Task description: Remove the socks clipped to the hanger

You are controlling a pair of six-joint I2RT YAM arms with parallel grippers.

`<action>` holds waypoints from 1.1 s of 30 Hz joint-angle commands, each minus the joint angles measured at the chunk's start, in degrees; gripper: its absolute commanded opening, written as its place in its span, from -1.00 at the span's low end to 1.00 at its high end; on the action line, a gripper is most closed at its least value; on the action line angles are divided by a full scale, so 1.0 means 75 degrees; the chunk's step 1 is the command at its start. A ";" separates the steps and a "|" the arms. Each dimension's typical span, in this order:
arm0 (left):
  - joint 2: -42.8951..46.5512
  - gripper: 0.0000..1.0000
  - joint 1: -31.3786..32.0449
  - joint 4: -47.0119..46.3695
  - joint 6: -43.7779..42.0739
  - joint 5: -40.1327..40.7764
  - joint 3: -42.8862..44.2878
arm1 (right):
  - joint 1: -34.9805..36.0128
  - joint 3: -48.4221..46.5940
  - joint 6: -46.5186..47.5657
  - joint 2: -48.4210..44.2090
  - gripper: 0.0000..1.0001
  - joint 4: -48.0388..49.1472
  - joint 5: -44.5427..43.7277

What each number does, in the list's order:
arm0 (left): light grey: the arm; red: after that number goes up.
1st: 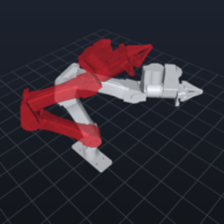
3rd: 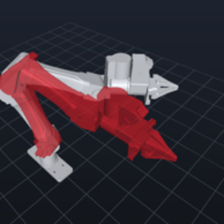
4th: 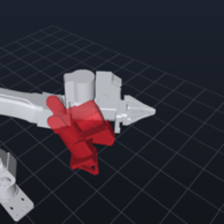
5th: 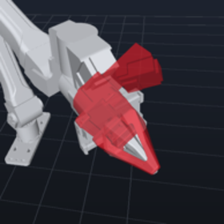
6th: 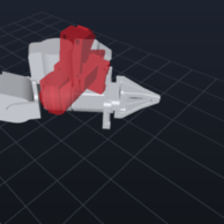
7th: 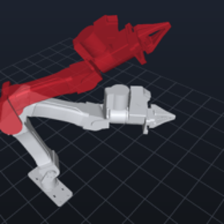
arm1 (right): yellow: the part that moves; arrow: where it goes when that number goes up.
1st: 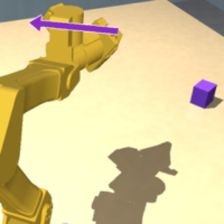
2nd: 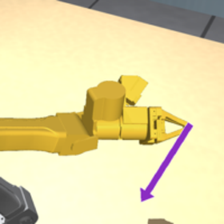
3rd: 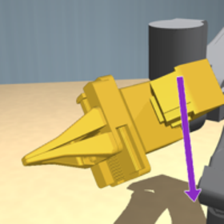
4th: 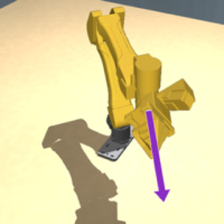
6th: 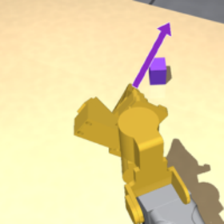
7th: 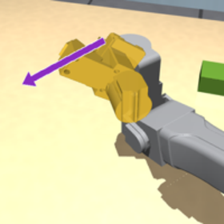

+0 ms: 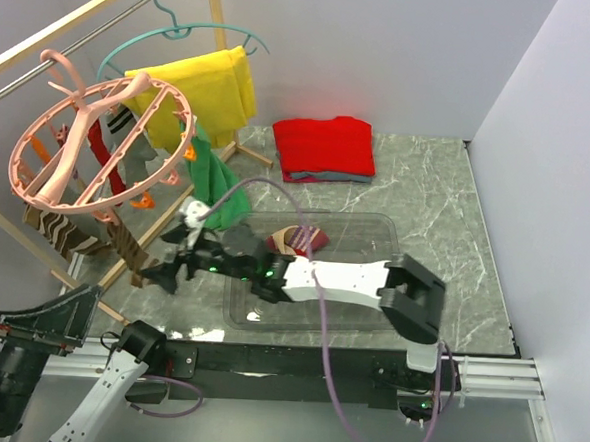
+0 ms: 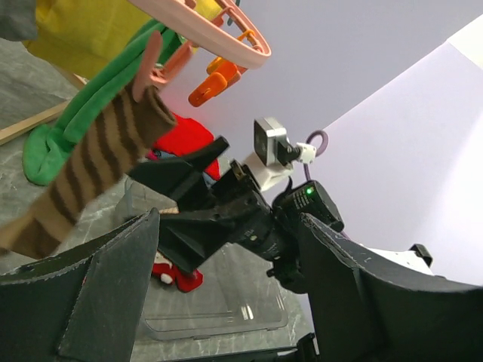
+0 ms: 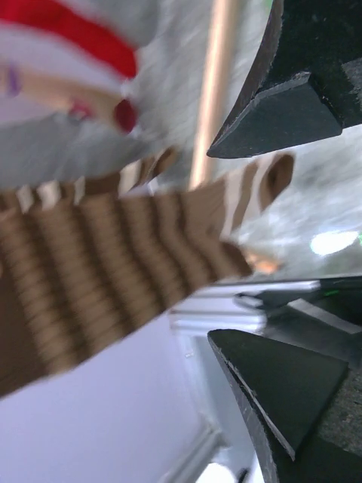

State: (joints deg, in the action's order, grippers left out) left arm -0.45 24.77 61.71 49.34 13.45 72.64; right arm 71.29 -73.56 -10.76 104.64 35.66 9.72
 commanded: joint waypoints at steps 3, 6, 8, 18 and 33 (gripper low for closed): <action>0.0798 0.57 -0.0022 0.0104 0.0183 0.0128 0.0135 | 0.0714 -0.2284 0.0181 0.1478 0.99 -0.0219 -0.2265; 0.0810 0.58 -0.0022 0.0080 0.0171 0.0093 0.0146 | 0.0726 -0.2579 0.0227 0.1902 0.99 0.0259 -0.2631; 0.0775 0.58 -0.0022 0.0104 0.0125 0.0105 0.0205 | 0.0726 -0.2719 0.0345 0.2090 0.99 0.0506 -0.2596; 0.0716 0.59 -0.0022 0.0115 0.0101 0.0093 0.0264 | 0.0772 -0.4172 0.0802 0.3286 0.92 0.0437 -0.2712; 0.0119 0.38 -0.0080 0.0115 -0.0005 0.0689 0.0193 | 0.0913 -0.2347 0.0650 0.1952 -0.79 0.0824 -0.2749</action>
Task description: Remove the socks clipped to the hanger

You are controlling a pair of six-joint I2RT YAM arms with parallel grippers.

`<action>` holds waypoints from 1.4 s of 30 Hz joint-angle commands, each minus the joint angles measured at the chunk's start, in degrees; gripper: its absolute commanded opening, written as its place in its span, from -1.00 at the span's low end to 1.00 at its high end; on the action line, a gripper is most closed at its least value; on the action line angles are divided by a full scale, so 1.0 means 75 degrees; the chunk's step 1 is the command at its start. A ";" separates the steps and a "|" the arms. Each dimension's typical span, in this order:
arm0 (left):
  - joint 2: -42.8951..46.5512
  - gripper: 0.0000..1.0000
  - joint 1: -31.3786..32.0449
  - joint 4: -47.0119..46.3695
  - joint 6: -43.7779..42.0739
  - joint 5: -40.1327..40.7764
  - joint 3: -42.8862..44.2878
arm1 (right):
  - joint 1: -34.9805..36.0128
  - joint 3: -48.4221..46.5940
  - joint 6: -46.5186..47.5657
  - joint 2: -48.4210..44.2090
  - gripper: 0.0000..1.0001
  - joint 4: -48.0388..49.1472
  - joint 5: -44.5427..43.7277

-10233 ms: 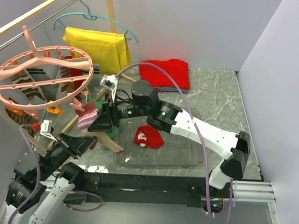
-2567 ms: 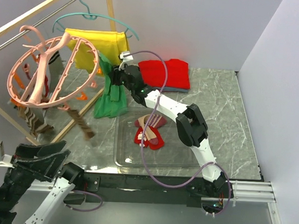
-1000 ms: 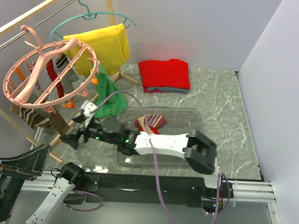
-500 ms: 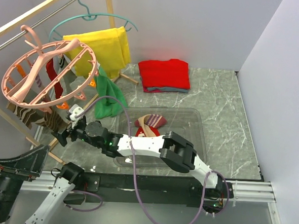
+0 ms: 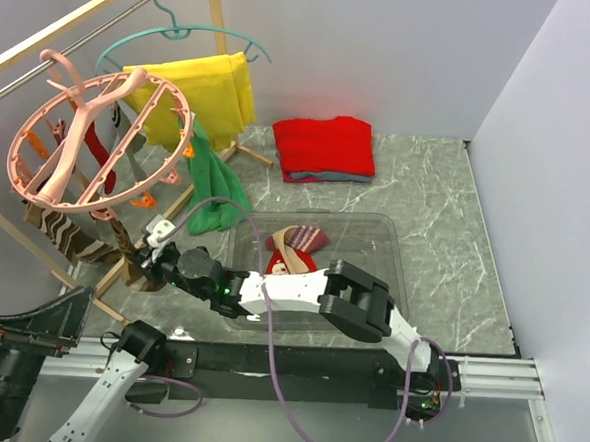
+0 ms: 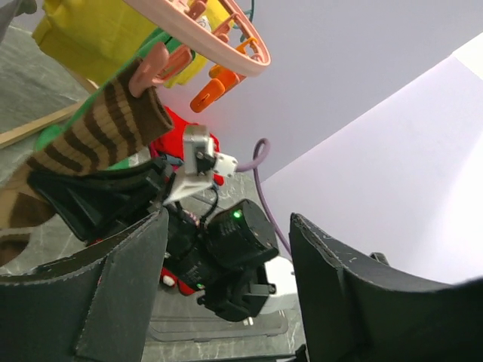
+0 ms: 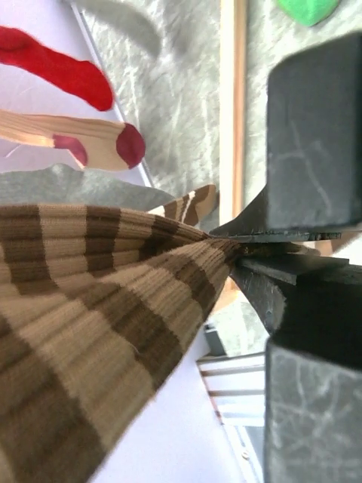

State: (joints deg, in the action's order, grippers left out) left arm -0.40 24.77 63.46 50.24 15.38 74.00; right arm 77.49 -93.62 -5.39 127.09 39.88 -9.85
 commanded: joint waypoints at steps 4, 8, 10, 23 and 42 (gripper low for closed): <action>-0.0577 0.34 -0.0104 -0.0246 -0.0440 0.0750 0.0036 | 0.0121 0.0892 -0.0254 -0.1698 -0.81 -0.0276 -0.0316; -0.1525 0.34 -0.0151 -0.0655 -0.1072 0.1020 0.0130 | 0.0144 0.1010 -0.0301 -0.2178 -0.81 -0.1004 -0.0479; -0.1773 0.33 -0.0151 -0.1018 -0.1237 0.0986 0.0072 | 0.0203 0.1162 -0.0289 -0.2319 -0.81 -0.1144 -0.0749; -0.3508 0.11 -0.0549 -0.2836 -0.1648 0.0282 0.0189 | 0.0366 0.1526 -0.0243 -0.3116 -0.81 -0.1860 -0.1781; -0.3157 0.32 -0.0561 -0.2192 -0.0171 -0.0269 -0.0292 | 0.0390 0.1819 -0.0290 -0.3304 -0.79 -0.1720 -0.1863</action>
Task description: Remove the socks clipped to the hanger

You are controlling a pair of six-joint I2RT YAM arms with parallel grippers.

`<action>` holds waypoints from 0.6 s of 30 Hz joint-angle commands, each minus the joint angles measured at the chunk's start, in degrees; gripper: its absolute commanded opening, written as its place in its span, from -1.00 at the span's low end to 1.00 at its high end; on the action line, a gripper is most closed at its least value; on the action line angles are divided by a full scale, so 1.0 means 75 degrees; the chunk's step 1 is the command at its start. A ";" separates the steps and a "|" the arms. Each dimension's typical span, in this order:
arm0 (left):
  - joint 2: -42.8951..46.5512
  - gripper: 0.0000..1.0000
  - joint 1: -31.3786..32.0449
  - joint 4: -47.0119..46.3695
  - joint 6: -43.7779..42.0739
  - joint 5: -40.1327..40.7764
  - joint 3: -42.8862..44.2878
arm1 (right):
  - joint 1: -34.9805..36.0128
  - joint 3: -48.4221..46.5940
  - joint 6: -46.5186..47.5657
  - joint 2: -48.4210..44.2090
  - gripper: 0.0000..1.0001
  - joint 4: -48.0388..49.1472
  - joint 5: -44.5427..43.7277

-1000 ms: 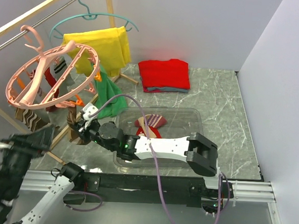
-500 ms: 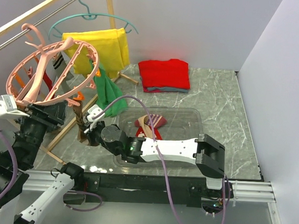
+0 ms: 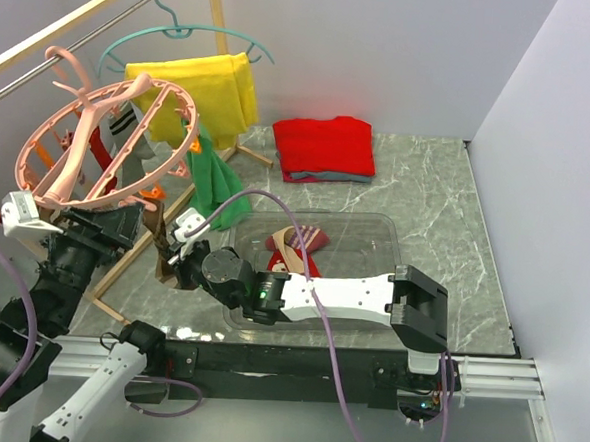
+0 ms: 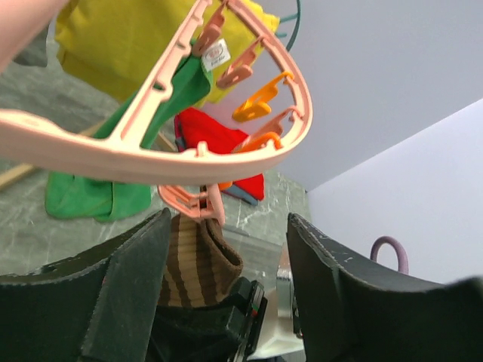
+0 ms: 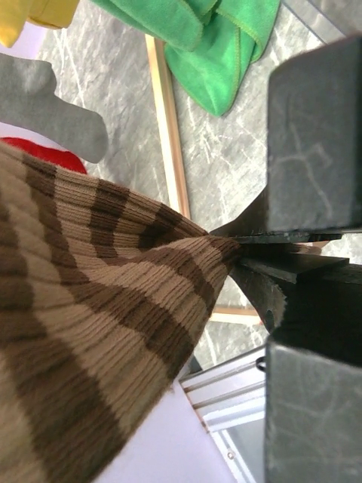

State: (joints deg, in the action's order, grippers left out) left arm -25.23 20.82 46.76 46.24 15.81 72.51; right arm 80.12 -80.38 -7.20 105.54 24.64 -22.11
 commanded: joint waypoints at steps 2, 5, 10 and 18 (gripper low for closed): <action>0.0282 0.31 -0.0034 0.0023 0.0386 -0.0106 -0.0187 | 0.0052 0.0053 -0.0071 -0.0431 -0.79 0.0289 -0.0181; 0.0329 0.30 -0.0034 -0.0117 0.0374 0.0083 -0.0339 | 0.0064 0.0123 -0.0129 -0.0489 -0.78 0.0323 -0.0146; 0.0225 0.32 -0.0034 -0.0493 0.0315 0.0352 -0.0551 | 0.0087 0.0205 -0.0141 -0.0560 -0.79 0.0382 -0.0146; 0.0212 0.23 -0.0034 -0.1359 0.0199 0.0762 -0.0926 | 0.0146 0.0346 -0.0153 -0.0700 -0.78 0.0511 -0.0099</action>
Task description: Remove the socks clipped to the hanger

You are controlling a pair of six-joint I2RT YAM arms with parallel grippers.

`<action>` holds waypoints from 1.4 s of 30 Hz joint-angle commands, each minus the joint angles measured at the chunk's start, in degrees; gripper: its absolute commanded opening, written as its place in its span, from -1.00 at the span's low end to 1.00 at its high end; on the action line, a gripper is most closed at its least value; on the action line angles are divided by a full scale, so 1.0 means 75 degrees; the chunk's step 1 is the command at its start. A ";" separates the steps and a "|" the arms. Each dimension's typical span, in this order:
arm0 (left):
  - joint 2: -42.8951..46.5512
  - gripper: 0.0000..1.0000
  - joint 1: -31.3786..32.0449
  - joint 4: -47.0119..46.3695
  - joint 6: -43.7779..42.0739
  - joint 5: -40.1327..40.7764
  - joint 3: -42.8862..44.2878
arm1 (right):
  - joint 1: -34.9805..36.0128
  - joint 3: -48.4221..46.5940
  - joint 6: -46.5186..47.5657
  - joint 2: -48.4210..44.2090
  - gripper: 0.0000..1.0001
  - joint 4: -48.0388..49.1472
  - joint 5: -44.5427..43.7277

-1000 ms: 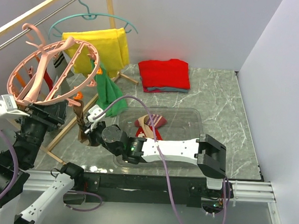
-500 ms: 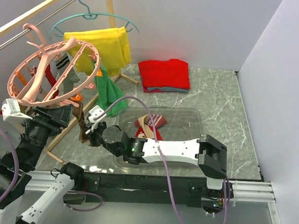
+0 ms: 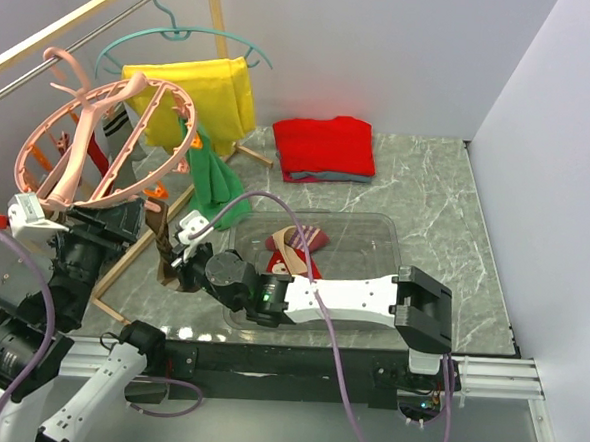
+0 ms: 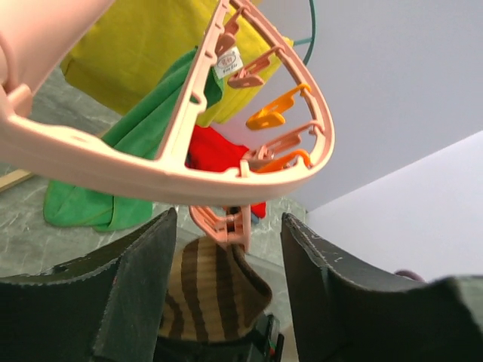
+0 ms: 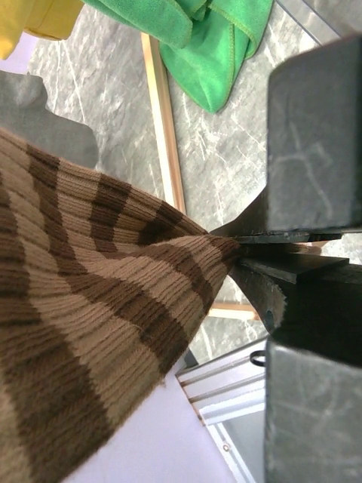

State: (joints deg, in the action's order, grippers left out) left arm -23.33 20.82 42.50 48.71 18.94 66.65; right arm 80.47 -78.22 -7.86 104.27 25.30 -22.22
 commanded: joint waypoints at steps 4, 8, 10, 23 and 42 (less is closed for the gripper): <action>-0.0135 -0.01 -0.0034 -0.1061 -0.0318 0.0323 -0.0274 | 0.0134 0.0151 -0.0066 -0.0590 -0.78 0.0482 -0.0026; -0.0229 -0.10 -0.0034 -0.1166 -0.0424 0.0346 -0.0332 | 0.0169 0.0233 -0.0042 -0.0695 -0.78 0.0505 -0.0026; -0.0217 -0.30 -0.0034 -0.1249 -0.0506 0.0334 -0.0344 | 0.0181 0.0350 -0.0054 -0.0754 -0.78 0.0588 -0.0049; -0.0311 -0.84 -0.0034 -0.1471 -0.0612 -0.0076 -0.0297 | -0.0439 0.2025 -0.0475 -0.1948 -0.78 0.0272 -0.0799; -0.0276 0.13 -0.0034 -0.2034 -0.0763 -0.1293 -0.0262 | -0.3381 0.4512 -0.0968 -0.4364 0.31 -0.2072 -0.1175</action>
State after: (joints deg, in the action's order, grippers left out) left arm -25.10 20.80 30.63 44.51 13.19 64.16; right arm 56.71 -43.75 -13.78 72.58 13.76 -31.44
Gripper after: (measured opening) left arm 0.498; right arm 0.464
